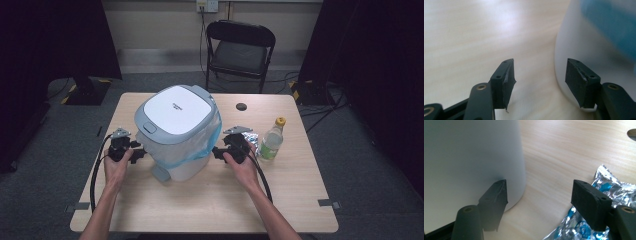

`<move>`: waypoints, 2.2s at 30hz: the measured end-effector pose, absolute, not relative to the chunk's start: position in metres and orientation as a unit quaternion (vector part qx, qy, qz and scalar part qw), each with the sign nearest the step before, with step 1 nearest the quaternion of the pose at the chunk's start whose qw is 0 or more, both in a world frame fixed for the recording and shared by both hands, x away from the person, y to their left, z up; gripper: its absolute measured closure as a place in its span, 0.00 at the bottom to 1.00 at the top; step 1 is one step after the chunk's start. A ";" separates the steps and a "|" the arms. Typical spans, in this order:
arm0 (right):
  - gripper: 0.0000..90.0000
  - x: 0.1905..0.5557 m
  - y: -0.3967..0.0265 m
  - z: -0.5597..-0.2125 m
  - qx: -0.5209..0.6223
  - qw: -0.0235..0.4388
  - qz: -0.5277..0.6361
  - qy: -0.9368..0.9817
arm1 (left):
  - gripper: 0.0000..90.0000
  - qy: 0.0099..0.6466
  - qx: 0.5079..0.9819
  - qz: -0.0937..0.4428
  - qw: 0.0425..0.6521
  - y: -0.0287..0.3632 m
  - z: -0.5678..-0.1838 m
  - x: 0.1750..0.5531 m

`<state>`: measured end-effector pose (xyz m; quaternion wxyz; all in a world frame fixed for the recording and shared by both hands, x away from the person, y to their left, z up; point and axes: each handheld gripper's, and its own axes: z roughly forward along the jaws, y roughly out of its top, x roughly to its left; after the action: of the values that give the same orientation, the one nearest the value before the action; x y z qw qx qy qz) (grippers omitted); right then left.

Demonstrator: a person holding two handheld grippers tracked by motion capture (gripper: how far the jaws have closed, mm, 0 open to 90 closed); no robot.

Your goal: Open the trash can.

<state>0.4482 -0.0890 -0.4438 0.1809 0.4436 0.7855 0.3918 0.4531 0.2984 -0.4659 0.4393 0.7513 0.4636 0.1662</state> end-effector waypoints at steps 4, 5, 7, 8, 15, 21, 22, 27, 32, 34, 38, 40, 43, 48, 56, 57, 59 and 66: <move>0.34 0.442 -0.087 -0.443 0.442 0.183 0.393 0.786 | 0.51 0.456 0.747 0.169 0.453 0.296 -0.463 0.455; 0.35 0.441 -0.086 -0.443 0.439 0.184 0.394 0.786 | 0.57 0.448 0.749 0.169 0.458 0.295 -0.463 0.453; 0.37 0.442 -0.086 -0.443 0.439 0.180 0.394 0.787 | 0.68 0.440 0.749 0.175 0.463 0.293 -0.463 0.448; 0.39 0.444 -0.087 -0.443 0.439 0.180 0.395 0.787 | 0.73 0.438 0.746 0.174 0.470 0.293 -0.464 0.446; 0.52 0.460 -0.088 -0.444 0.454 0.203 0.398 0.771 | 0.69 0.421 0.755 0.143 0.482 0.286 -0.464 0.425; 0.49 0.471 -0.084 -0.445 0.465 0.220 0.393 0.762 | 0.49 0.437 0.754 0.141 0.470 0.289 -0.468 0.431; 0.49 0.470 -0.083 -0.444 0.465 0.221 0.391 0.763 | 0.47 0.437 0.754 0.141 0.470 0.289 -0.468 0.431; 0.41 0.462 -0.087 -0.444 0.459 0.214 0.393 0.767 | 0.45 0.452 0.748 0.139 0.465 0.282 -0.469 0.453; 0.47 0.456 -0.089 -0.446 0.447 0.203 0.399 0.774 | 0.64 0.440 0.743 0.126 0.488 0.278 -0.468 0.452; 0.50 0.460 -0.088 -0.445 0.449 0.195 0.401 0.774 | 0.76 0.435 0.749 0.130 0.484 0.276 -0.466 0.446; 0.61 0.465 -0.085 -0.446 0.458 0.201 0.406 0.765 | 0.69 0.417 0.756 0.113 0.492 0.276 -0.468 0.432; 0.60 0.466 -0.082 -0.446 0.455 0.203 0.406 0.766 | 0.55 0.421 0.758 0.121 0.483 0.277 -0.469 0.427; 0.57 0.467 -0.080 -0.446 0.450 0.203 0.403 0.771 | 0.49 0.437 0.747 0.129 0.485 0.283 -0.467 0.430; 0.57 0.467 -0.078 -0.446 0.440 0.194 0.403 0.779 | 0.57 0.455 0.739 0.153 0.472 0.279 -0.462 0.442; 0.72 0.461 -0.077 -0.445 0.421 0.179 0.402 0.793 | 0.74 0.437 0.742 0.151 0.485 0.277 -0.464 0.434; 0.72 0.460 -0.077 -0.445 0.421 0.176 0.403 0.793 | 0.75 0.439 0.741 0.154 0.485 0.275 -0.464 0.430; 0.72 0.459 -0.078 -0.445 0.421 0.172 0.404 0.794 | 0.76 0.436 0.742 0.156 0.484 0.275 -0.464 0.429; 0.74 0.452 -0.081 -0.444 0.409 0.157 0.406 0.802 | 0.77 0.431 0.743 0.152 0.490 0.275 -0.465 0.413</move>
<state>0.4523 -0.0811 -0.4441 0.1567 0.4092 0.8021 0.4057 0.4134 0.2755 -0.4647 0.4895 0.7429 0.4306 0.1521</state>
